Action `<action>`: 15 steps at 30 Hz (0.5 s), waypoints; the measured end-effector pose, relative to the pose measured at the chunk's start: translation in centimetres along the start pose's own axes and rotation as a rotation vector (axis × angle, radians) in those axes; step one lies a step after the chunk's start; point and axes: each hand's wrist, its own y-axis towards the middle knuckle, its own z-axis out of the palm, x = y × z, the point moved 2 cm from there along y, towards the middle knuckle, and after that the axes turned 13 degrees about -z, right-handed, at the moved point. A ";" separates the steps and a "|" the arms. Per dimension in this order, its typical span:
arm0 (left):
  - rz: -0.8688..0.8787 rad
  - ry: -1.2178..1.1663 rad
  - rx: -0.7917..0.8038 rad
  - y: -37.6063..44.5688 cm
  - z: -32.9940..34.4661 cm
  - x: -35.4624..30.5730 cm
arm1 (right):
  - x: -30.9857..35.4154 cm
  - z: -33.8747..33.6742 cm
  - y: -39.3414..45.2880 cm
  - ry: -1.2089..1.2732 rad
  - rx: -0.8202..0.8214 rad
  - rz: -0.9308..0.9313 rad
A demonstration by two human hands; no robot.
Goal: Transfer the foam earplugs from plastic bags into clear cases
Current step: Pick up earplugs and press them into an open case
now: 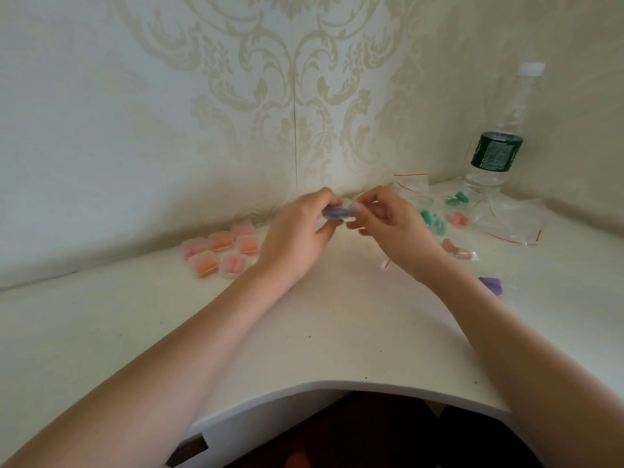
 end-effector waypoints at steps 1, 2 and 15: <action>0.020 0.101 -0.068 0.4 -0.8 0.3 | -0.3 -0.4 0.2 -0.058 -0.044 0.000; 0.004 0.170 -0.126 1.0 -1.7 0.9 | -0.5 -0.9 0.3 -0.132 -0.081 -0.007; -0.326 0.386 0.261 1.8 -4.4 5.4 | -1.5 -1.6 -0.4 -0.689 0.404 -0.046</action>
